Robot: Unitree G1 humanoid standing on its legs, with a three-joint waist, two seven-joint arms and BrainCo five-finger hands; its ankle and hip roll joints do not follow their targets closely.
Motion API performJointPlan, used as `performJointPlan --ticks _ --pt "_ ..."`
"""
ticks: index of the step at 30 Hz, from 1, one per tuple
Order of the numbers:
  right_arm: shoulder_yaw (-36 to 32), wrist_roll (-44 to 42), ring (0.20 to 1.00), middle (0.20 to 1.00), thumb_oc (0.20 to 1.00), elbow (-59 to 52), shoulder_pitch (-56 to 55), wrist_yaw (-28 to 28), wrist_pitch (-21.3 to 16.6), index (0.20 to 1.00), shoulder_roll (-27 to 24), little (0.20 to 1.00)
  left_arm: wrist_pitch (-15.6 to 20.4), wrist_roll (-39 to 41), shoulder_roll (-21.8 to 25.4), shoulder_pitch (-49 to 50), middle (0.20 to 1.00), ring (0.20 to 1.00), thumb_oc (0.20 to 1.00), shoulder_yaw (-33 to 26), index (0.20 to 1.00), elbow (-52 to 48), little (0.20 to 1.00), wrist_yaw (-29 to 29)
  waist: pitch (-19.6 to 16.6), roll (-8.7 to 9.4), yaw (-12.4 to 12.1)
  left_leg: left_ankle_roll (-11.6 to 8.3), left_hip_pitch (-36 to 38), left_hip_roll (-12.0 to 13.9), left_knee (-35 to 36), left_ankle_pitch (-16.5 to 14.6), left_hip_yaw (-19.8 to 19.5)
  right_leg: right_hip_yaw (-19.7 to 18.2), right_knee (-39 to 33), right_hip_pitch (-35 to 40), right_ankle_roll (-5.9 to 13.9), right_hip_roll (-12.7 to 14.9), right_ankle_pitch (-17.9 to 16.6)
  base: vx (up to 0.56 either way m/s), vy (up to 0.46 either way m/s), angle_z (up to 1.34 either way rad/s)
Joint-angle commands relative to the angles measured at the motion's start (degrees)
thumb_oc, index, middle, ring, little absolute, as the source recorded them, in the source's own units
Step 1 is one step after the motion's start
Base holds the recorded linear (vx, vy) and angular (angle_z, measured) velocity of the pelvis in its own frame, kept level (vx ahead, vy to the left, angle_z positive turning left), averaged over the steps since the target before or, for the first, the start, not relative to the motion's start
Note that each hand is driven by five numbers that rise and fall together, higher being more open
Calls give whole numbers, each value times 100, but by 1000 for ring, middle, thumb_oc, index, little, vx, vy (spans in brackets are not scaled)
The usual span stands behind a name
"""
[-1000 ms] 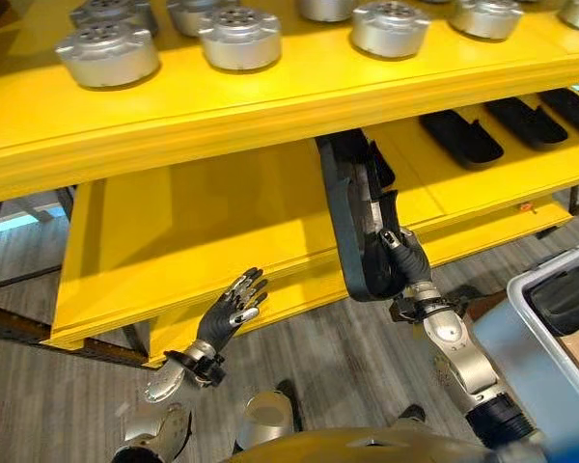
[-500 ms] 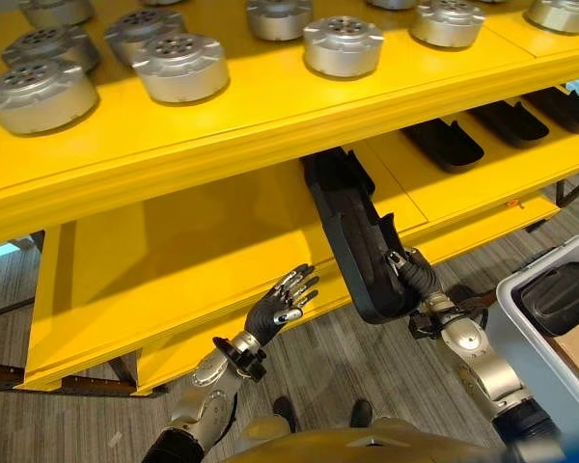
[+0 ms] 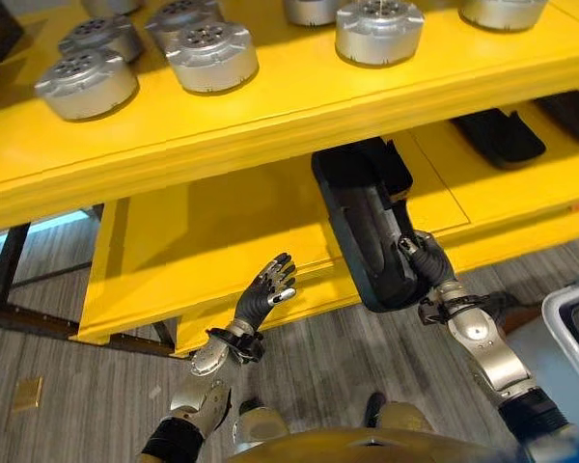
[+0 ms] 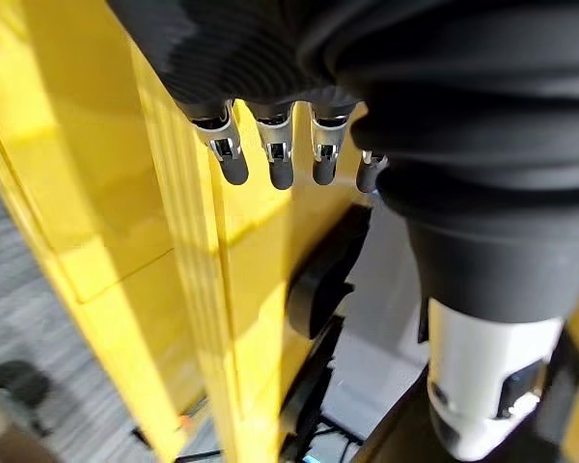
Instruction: Move parts from the plastic box to the shelf.
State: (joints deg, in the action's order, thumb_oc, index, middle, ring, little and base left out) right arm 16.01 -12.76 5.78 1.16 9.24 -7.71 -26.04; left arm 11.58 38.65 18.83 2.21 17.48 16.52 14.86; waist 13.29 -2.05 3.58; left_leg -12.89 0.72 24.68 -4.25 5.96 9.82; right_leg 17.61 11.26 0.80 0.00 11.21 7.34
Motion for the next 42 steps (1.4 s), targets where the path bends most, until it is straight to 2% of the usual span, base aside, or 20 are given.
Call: performJointPlan --ticks 1,3,5,7,9,11,14,18,21,26,29,34,37,38,42 --pt "259 -322 200 200 200 -886 143 -77 -218 200 -162 200 436 140 -55 238 1000 1000 1000 -147 1000 -361 1000 65 -277 -11 16 345 240 97 238 1009 778 -85 432 -176 258 46 15 -78 527 -8" --pt "233 -350 200 200 200 -890 34 -88 -184 200 -159 200 482 198 -103 148 1000 1000 1000 -57 1000 -269 1000 -9 -234 -97 63 313 314 12 205 853 726 -137 806 -295 296 221 91 -35 572 -13" --pt "195 -375 200 200 200 -857 1 -100 -205 200 -127 200 457 117 -89 132 1000 1000 1000 -31 1000 -282 1000 -13 -211 -99 84 342 325 -69 113 757 754 -149 775 -220 311 268 93 -2 410 14" --pt "123 -436 200 200 200 -780 8 -165 -333 200 -90 200 401 -192 -54 119 1000 1000 1000 37 1000 -350 1000 -70 -240 -112 45 401 331 -277 60 497 729 -208 497 -86 406 274 -96 25 324 16" --pt "93 -415 200 200 200 -776 26 -139 -270 200 -72 200 275 -136 -16 163 1000 1000 1000 51 1000 -415 1000 -46 -254 -100 4 469 425 -482 129 219 756 -240 273 36 522 346 -273 44 246 43" --pt "118 -419 200 200 200 -735 81 -121 -194 200 -4 200 219 -191 49 256 1000 1000 1000 20 1000 -444 1000 -50 -286 -47 -67 535 565 -664 301 -37 807 -227 12 169 664 439 -467 62 199 7" --pt "122 -382 200 200 200 -782 78 -149 -150 200 77 200 215 -200 189 435 1000 1000 1000 -51 1000 -523 1000 -7 -306 48 -185 592 683 -789 473 -117 883 -138 -280 319 820 503 -646 45 105 2" --pt "120 -233 200 200 200 -860 198 -206 -46 200 137 200 149 -131 289 578 1000 1000 1000 -168 1000 -645 1000 79 -259 226 -407 664 652 -887 489 -208 923 -26 -423 388 910 510 -707 11 -23 9" --pt "136 -55 200 200 200 -883 431 -138 39 200 64 200 94 -126 341 645 1000 1000 1000 -219 1000 -783 1000 161 -190 344 -609 680 575 -863 432 -219 909 51 -463 442 879 458 -679 6 -82 6" --pt "53 175 200 200 200 -718 898 -166 334 200 -173 200 -6 -138 327 654 1000 1000 1000 -150 1000 -884 1000 184 -114 428 -826 600 433 -701 325 -157 762 93 -387 476 770 327 -545 33 -90 9" --pt "82 8 200 200 200 -153 1591 -296 881 200 -311 200 -60 -106 394 498 1000 1000 1000 -101 1000 -842 1000 169 13 494 -1014 476 176 -493 126 -65 552 116 -104 347 628 193 -362 2 -162 18" --pt "95 62 200 200 200 502 2228 -140 985 200 -280 200 -154 -74 471 249 1000 1000 1000 -121 1000 -770 1000 168 189 554 -1154 387 -99 -313 -51 41 350 123 249 100 520 90 -246 -23 -124 14" --pt "73 -36 200 200 200 905 2740 26 1190 200 -336 200 -230 -72 545 86 1000 1000 1000 -83 1000 -781 1000 198 320 558 -1244 358 -240 -245 -127 82 254 144 464 -62 477 47 -184 -47 -110 15" --pt "39 -39 200 200 200 1331 3178 133 1252 200 -416 200 -296 -48 605 -59 1000 1000 1000 -18 1000 -797 1000 222 476 521 -1323 348 -378 -231 -209 84 172 152 668 -212 448 26 -116 -90 -93 8" --pt "15 -279 200 200 200 1993 3751 297 1433 200 -514 200 -325 108 663 -308 1000 1000 1000 119 1000 -779 1000 162 721 439 -1419 344 -592 -242 -289 90 77 168 913 -445 435 34 -44 -113 -57 12"
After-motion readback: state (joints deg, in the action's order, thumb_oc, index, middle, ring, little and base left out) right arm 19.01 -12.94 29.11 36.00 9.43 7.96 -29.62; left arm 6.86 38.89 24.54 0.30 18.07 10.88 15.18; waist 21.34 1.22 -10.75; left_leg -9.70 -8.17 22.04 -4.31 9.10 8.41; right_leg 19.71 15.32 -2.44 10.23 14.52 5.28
